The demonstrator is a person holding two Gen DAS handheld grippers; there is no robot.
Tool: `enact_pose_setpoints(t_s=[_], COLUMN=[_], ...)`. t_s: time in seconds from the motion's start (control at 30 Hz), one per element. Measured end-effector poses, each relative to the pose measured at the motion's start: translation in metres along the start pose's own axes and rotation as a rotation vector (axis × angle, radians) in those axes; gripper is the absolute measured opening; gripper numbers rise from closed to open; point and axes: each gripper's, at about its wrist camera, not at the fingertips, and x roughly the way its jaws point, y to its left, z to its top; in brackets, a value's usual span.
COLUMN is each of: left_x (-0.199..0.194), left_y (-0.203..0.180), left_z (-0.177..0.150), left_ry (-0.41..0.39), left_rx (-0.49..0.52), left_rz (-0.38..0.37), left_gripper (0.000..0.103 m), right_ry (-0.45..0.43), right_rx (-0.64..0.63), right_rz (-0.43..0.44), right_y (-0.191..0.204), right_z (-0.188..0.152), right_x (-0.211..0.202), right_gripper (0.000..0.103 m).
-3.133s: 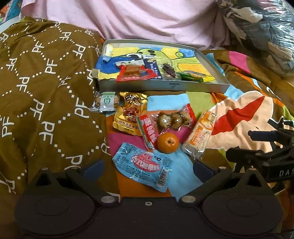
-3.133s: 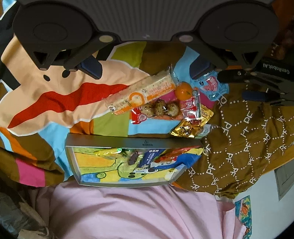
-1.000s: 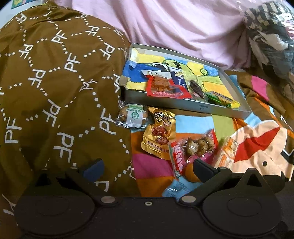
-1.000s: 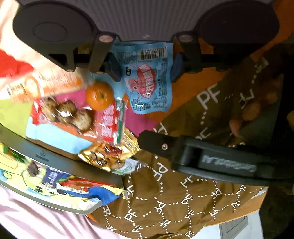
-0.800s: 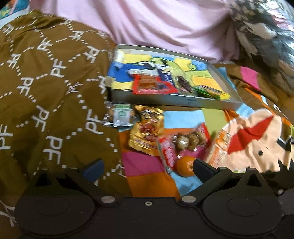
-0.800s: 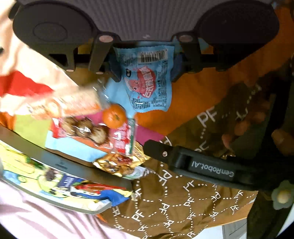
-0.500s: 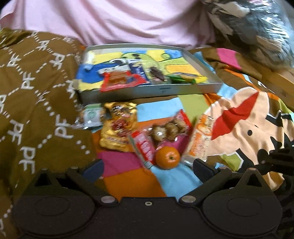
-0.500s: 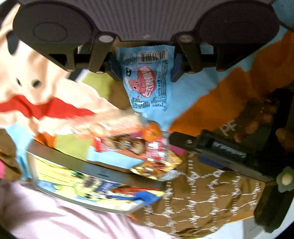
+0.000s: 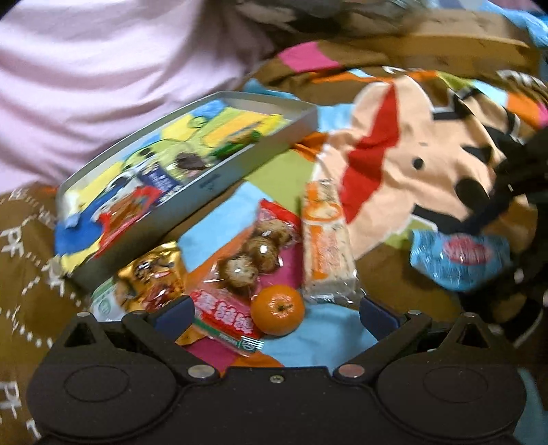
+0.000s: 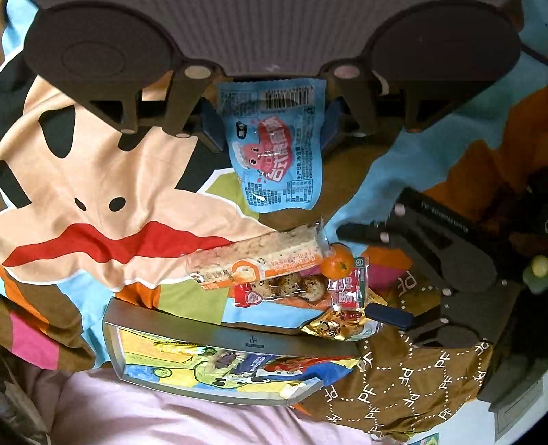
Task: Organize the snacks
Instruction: 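Grasp the orange with the left tool while the right tool grasps the blue jelly pack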
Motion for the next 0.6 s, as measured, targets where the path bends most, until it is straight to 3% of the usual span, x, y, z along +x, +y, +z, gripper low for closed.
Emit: enact_pose_setpoints(t_s=[0.2, 0.6], left_x=[0.006, 0.019], left_y=[-0.001, 0.016], left_z=[-0.002, -0.005], left_ry=[-0.023, -0.002], left_rx=[0.093, 0.014], left_rz=[-0.049, -0.183], left_gripper=[0.094, 0.063], right_ry=[0.007, 0.002], right_rx=[0.01, 0.026], right_rz=[0.005, 0.014], right_y=[-0.002, -0.002], right_z=[-0.001, 0.001], right_x=[0.002, 0.004], right_gripper=[0.067, 0.067])
